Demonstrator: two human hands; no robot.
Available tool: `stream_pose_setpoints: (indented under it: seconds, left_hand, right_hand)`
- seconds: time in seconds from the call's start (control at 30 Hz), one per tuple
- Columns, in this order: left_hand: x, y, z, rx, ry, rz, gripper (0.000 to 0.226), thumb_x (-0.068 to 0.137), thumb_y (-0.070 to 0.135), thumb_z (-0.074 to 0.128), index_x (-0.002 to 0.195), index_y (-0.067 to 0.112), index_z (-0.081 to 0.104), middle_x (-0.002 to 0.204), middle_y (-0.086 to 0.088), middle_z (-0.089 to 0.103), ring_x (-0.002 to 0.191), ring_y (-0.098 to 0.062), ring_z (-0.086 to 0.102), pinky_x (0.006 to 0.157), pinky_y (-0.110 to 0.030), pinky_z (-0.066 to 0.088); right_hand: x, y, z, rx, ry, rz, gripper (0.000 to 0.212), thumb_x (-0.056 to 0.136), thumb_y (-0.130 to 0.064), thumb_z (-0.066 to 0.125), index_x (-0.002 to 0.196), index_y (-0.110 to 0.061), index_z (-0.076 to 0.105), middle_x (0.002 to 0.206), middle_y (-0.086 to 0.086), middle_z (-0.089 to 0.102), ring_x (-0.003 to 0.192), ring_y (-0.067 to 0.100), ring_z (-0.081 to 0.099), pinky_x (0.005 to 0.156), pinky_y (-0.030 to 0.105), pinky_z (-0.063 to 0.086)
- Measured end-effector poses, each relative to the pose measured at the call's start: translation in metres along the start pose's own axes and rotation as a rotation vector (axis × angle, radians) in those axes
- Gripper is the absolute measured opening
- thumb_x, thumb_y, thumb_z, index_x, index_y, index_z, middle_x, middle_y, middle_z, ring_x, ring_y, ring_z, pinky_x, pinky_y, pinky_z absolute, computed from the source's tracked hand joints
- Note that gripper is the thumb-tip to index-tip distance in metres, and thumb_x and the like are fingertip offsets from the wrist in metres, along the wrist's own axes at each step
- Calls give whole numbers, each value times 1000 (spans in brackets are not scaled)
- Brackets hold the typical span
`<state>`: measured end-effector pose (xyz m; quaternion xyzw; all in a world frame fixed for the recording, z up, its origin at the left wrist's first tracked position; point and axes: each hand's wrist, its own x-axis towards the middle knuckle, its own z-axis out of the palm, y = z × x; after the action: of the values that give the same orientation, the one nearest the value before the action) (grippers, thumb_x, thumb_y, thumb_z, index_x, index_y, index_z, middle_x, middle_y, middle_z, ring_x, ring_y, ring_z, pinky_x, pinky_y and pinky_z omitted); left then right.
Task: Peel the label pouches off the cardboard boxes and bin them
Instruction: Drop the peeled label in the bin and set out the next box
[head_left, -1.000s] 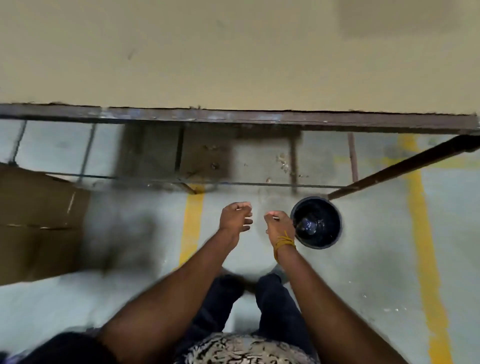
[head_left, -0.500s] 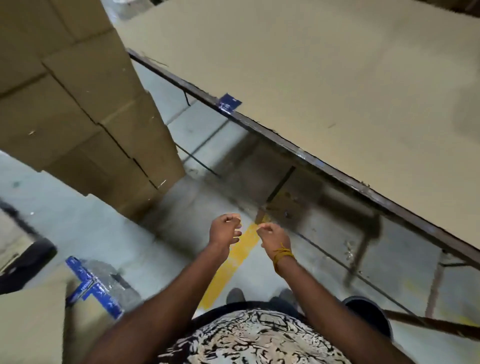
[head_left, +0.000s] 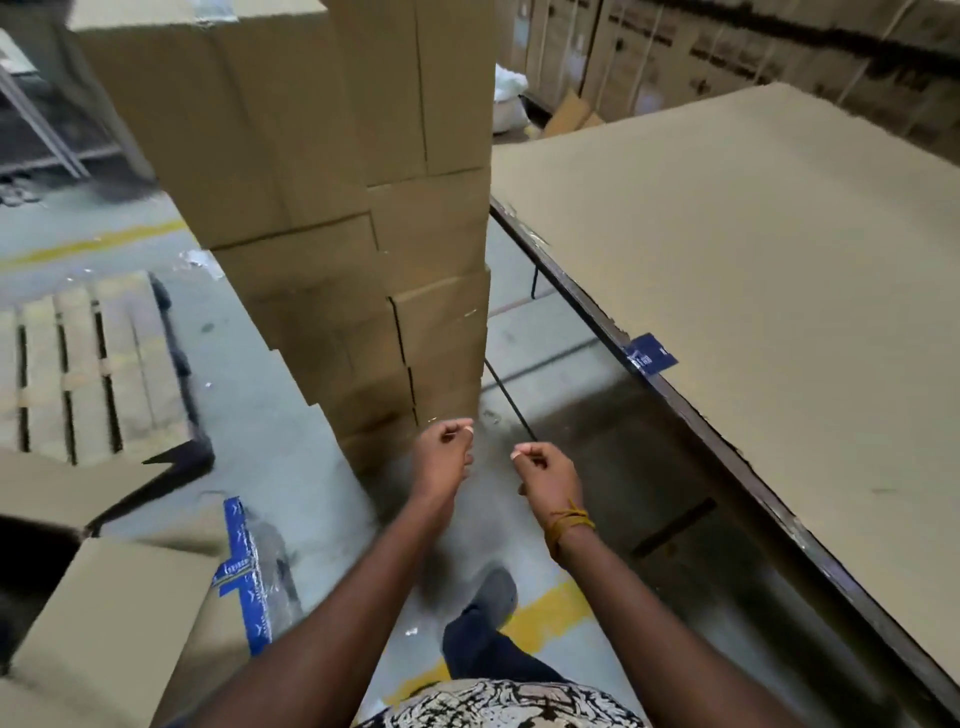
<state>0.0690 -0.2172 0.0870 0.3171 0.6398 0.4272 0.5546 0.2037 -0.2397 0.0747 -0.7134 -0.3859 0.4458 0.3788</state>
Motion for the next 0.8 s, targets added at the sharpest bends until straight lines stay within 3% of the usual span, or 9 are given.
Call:
stream_pose_setpoints:
  seconds: [0.07,0.2,0.33,0.47,0.6,0.7,0.8]
  left_hand:
    - [24,22,-5,12,46,33,15,99,13,57,108,14,69,87,-4,66,65,-12,53,54,-22,41]
    - [65,80,-12,19,107,97,17,99,16,58,110,18,70,89,-3,71,73,-15,60,65,-30,48]
    - [98,149,-11,-11,103,201,19,101,16,55,115,17,68,101,-1,69,84,-15,63,80,-35,54]
    - [129,208,-5,-49,128,309,16,99,12,58,104,22,69,93,0,68,79,-12,60,70,-28,49]
    - [161,264,-2,-50,137,435,13,95,21,63,95,32,71,98,5,73,96,-15,69,86,-40,58]
    - [181,308,-2,-43,125,536,12,96,25,63,104,31,71,102,5,72,101,-14,68,87,-37,59]
    - [199,349,-3,-18,149,647,18,97,24,62,114,25,69,105,7,70,101,-9,66,84,-30,59]
  right_hand:
    - [24,-25,16,23,-32,-22,5,90,-12,66,94,-13,69,82,2,68,67,16,59,71,32,53]
    - [73,-86,40,95,-64,-80,6,92,-10,64,96,-12,68,83,3,66,62,11,55,55,17,48]
    - [117,-153,56,144,-83,-192,4,92,-17,66,93,-20,68,85,1,69,68,14,59,62,24,50]
    - [144,-217,63,197,-83,-294,5,92,-18,67,94,-22,69,87,-1,69,70,10,59,63,25,52]
    - [172,-277,64,216,-66,-400,6,93,-19,66,94,-24,69,86,-3,67,68,8,58,59,21,49]
    - [193,-320,67,249,-50,-452,7,95,-18,64,95,-25,67,86,-4,65,70,11,57,54,14,44]
    - [214,-359,73,248,-1,-541,9,94,-22,64,93,-30,66,87,-8,66,75,12,60,64,23,52]
